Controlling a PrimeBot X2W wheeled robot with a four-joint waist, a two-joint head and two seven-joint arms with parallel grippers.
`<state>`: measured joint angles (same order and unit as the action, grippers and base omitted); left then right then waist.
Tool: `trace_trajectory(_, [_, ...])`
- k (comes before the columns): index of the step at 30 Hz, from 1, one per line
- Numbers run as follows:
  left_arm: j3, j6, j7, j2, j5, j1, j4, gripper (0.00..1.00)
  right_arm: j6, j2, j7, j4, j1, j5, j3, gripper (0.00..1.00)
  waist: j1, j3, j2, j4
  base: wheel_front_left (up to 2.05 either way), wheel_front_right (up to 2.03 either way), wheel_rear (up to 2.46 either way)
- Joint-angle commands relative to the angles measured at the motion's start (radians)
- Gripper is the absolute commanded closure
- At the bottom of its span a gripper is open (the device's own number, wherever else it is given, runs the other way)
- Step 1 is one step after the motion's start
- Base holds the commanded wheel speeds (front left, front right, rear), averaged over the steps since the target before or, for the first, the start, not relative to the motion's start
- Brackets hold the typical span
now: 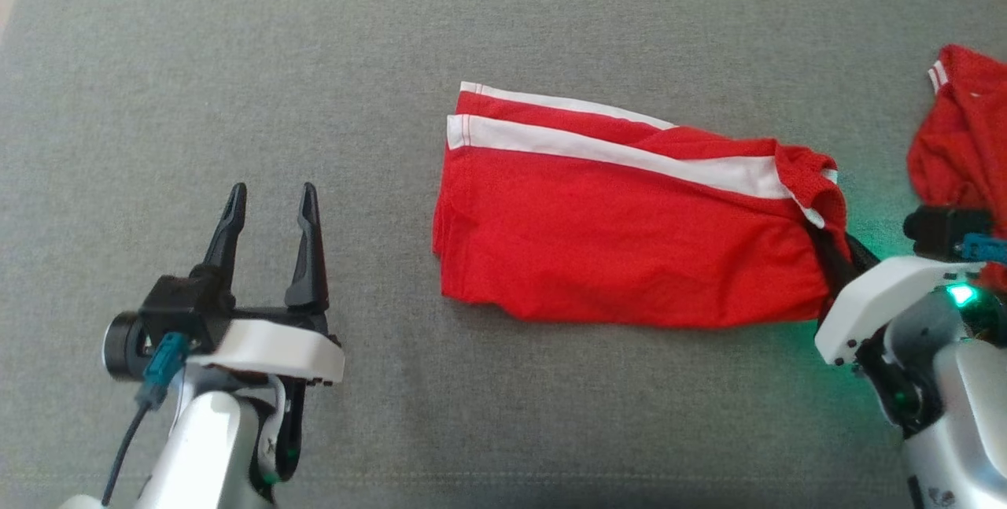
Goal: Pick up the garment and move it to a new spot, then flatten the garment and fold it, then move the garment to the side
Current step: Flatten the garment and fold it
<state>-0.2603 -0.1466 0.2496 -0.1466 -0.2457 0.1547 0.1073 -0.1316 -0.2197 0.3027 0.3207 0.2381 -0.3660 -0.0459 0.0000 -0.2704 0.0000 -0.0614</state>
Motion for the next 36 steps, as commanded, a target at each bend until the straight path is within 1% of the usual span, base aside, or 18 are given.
trace_trajectory(1, [0.04, -0.001, 0.012, -0.009, 0.012, 0.024, -0.032, 0.0, 0.001, -0.027, 0.019, -0.053, 0.003, -0.015, -0.003, 1.0, 0.0, 0.003, 0.0, 0.006, 0.0, 0.0, 0.0])
trace_trajectory(3, [0.04, -0.001, 0.012, -0.009, 0.013, 0.022, -0.032, 0.0, 0.001, -0.011, 0.054, -0.088, 0.01, -0.075, 0.015, 1.0, 0.0, 0.005, 0.0, 0.011, 0.0, 0.0, 0.0])
trace_trajectory(5, [0.039, 0.0, 0.012, -0.008, 0.013, 0.02, -0.03, 0.0, 0.001, 0.025, 0.106, -0.129, 0.019, -0.183, 0.043, 1.0, 0.0, 0.01, 0.0, 0.013, 0.0, 0.0, 0.0])
trace_trajectory(8, [0.034, 0.003, 0.012, -0.006, 0.015, 0.022, -0.027, 0.0, 0.001, 0.072, 0.221, -0.191, 0.032, -0.356, 0.082, 1.0, 0.0, 0.014, 0.0, 0.01, 0.0, 0.0, 0.0])
trace_trajectory(11, [0.029, 0.006, 0.012, -0.004, 0.016, 0.025, -0.024, 0.0, 0.001, 0.111, 0.33, -0.248, 0.05, -0.489, 0.109, 1.0, 0.0, 0.017, 0.0, -0.001, 0.0, 0.0, 0.0])
trace_trajectory(15, [0.025, 0.009, 0.012, 0.003, 0.015, 0.03, -0.021, 0.0, 0.001, 0.151, 0.428, -0.271, 0.09, -0.599, 0.103, 1.0, 0.0, 0.016, 0.0, -0.024, 0.0, 0.0, 0.0])
trace_trajectory(18, [0.022, 0.014, 0.012, 0.01, 0.014, 0.034, -0.017, 0.0, 0.001, 0.165, 0.45, -0.243, 0.124, -0.637, 0.06, 1.0, 0.0, 0.015, 0.0, -0.049, 0.0, 0.0, 0.0])
trace_trajectory(19, [0.022, 0.014, 0.012, 0.01, 0.014, 0.034, -0.017, 0.0, 0.001, 0.165, 0.45, -0.243, 0.124, -0.637, 0.06, 1.0, 0.0, 0.015, 0.0, -0.049, 0.0, 0.0, 0.0])
trace_trajectory(21, [0.016, 0.019, 0.012, 0.019, 0.014, 0.038, -0.013, 0.0, 0.001, 0.169, 0.425, -0.172, 0.156, -0.701, -0.013, 1.0, 0.0, 0.015, 0.0, -0.079, 0.0, 0.0, 0.0])
trace_trajectory(22, [0.016, 0.019, 0.012, 0.019, 0.014, 0.038, -0.013, 0.0, 0.001, 0.169, 0.425, -0.172, 0.156, -0.701, -0.013, 1.0, 0.0, 0.015, 0.0, -0.079, 0.0, 0.0, 0.0])
trace_trajectory(25, [0.012, 0.025, 0.012, 0.029, 0.013, 0.043, -0.007, 0.0, 0.001, 0.169, 0.362, -0.082, 0.19, -0.742, -0.105, 1.0, 0.0, 0.013, 0.0, -0.11, 0.0, 0.0, 0.0])
trace_trajectory(29, [0.01, 0.032, 0.012, 0.04, 0.015, 0.047, -0.002, 0.0, 0.001, 0.169, 0.259, 0.026, 0.246, -0.777, -0.203, 1.0, 0.0, 0.009, 0.0, -0.142, 0.0, 0.0, 0.0])
trace_trajectory(35, [0.011, 0.039, 0.012, 0.051, 0.021, 0.046, 0.004, 0.0, 0.001, 0.169, 0.127, 0.155, 0.321, -0.82, -0.316, 1.0, 0.0, 0.005, 0.0, -0.16, 0.0, 0.0, 0.0])
trace_trajectory(36, [0.012, 0.04, 0.012, 0.053, 0.022, 0.046, 0.005, 0.0, 0.001, 0.169, 0.109, 0.175, 0.331, -0.819, -0.335, 0.82, 0.0, 0.005, 0.0, -0.161, 0.0, 0.0, 0.0])
